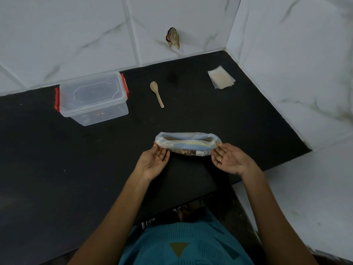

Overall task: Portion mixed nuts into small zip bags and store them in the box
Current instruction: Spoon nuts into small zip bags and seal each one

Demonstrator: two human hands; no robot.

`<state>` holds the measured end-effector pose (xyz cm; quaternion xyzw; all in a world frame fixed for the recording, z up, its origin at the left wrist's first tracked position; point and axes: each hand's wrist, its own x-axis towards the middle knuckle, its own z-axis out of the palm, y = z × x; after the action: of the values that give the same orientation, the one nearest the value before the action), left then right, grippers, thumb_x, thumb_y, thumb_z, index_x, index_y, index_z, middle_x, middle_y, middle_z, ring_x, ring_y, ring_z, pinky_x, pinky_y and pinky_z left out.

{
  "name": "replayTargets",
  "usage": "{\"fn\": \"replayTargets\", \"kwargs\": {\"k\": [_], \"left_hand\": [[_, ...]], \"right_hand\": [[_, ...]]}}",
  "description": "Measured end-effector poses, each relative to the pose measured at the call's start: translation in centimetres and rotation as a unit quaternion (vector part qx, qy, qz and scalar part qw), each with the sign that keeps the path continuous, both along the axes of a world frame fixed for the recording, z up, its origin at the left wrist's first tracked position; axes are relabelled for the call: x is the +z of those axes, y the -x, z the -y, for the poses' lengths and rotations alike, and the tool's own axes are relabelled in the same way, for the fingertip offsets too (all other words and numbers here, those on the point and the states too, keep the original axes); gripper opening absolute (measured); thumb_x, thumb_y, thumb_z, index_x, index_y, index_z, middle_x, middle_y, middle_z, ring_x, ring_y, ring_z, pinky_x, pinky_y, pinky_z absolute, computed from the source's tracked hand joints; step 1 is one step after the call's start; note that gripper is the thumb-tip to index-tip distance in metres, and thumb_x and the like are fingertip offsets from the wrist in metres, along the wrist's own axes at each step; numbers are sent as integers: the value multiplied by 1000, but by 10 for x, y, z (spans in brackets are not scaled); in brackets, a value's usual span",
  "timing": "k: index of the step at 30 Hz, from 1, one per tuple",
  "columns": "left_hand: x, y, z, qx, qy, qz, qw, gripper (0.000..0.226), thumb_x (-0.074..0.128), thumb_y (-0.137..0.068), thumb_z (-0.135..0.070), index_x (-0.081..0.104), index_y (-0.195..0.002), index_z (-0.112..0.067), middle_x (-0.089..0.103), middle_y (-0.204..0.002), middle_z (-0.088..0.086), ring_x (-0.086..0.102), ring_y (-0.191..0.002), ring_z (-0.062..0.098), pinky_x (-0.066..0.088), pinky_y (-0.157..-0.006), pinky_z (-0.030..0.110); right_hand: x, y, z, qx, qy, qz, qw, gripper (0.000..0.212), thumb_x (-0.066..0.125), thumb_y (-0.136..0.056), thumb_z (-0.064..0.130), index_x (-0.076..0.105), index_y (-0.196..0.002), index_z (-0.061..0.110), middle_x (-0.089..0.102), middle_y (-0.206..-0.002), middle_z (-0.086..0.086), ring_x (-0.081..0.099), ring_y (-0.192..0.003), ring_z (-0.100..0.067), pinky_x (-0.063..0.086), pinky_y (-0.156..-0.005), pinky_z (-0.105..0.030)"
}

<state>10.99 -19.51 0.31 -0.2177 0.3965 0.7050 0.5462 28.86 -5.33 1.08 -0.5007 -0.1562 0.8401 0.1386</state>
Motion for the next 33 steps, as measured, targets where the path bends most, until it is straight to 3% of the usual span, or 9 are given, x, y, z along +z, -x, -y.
{"fn": "replayTargets", "kwargs": {"k": [3, 7, 11, 15, 20, 23, 25, 30, 33], "left_hand": [[-2, -2, 4, 10, -29, 31, 999, 24, 36, -99, -12, 58, -106, -5, 63, -101, 12, 56, -111, 22, 39, -102, 37], [-5, -6, 5, 68, -52, 67, 994, 27, 33, -100, -10, 55, -107, 2, 60, -108, 19, 51, -120, 28, 40, -98, 40], [-11, -11, -1, 96, -73, 95, 988, 37, 34, -100, -21, 47, -129, -3, 60, -107, 17, 56, -110, 25, 46, -87, 38], [-9, -9, -4, 7, -80, 22, 997, 53, 38, -95, -47, 50, -124, -4, 59, -117, 13, 56, -108, 25, 48, -87, 35], [-7, -12, -4, -97, 21, -119, 988, 25, 55, -91, -15, 53, -115, -10, 61, -102, 6, 59, -95, 17, 49, -78, 27], [-12, -16, 1, -154, 115, -210, 959, 30, 58, -88, -15, 50, -117, -11, 59, -103, 6, 58, -95, 17, 48, -75, 27], [-13, -17, 2, -170, 156, -249, 941, 31, 55, -90, -19, 47, -120, -12, 58, -108, 7, 57, -101, 20, 49, -78, 28], [-19, -14, 9, -243, 202, -338, 886, 33, 52, -91, -19, 45, -121, -6, 55, -117, 13, 58, -102, 23, 52, -69, 28], [-19, -14, 14, -254, 259, -487, 795, 36, 61, -85, -15, 44, -114, -2, 43, -115, 9, 52, -101, 23, 50, -83, 36]], "right_hand": [[-2, 3, 2, -32, 15, -2, 999, 9, 47, -90, 3, 55, -85, 4, 58, -88, -7, 56, -87, -19, 46, -82, -31], [1, 7, 3, -66, 31, -41, 997, 14, 42, -89, -6, 54, -94, 0, 60, -98, -17, 57, -97, -27, 38, -95, -50], [1, 10, 5, -84, 41, -56, 994, 16, 39, -90, -4, 53, -99, -3, 57, -102, -19, 52, -107, -28, 35, -101, -46], [-4, 10, 9, -95, 39, -58, 993, 22, 37, -91, 5, 53, -103, -2, 58, -99, -19, 55, -100, -28, 43, -87, -40], [-2, 10, 9, 16, -82, -64, 994, 13, 43, -86, 6, 51, -96, 9, 55, -92, -8, 56, -85, -18, 46, -74, -30], [-9, 13, 10, 74, -175, -6, 982, 40, 44, -84, -8, 44, -119, 12, 51, -106, -10, 55, -92, -18, 47, -75, -29], [-11, 16, 14, 164, -301, 98, 934, 48, 46, -85, -5, 40, -127, 16, 49, -114, -9, 53, -97, -14, 45, -75, -24], [-14, 9, 14, 258, -544, 271, 751, 35, 52, -89, 10, 47, -124, 14, 37, -118, -3, 46, -95, -9, 38, -81, -23], [-13, 3, 9, 224, -574, 296, 730, 33, 64, -83, 10, 55, -115, 9, 44, -112, -6, 50, -93, -12, 42, -78, -23]]}}
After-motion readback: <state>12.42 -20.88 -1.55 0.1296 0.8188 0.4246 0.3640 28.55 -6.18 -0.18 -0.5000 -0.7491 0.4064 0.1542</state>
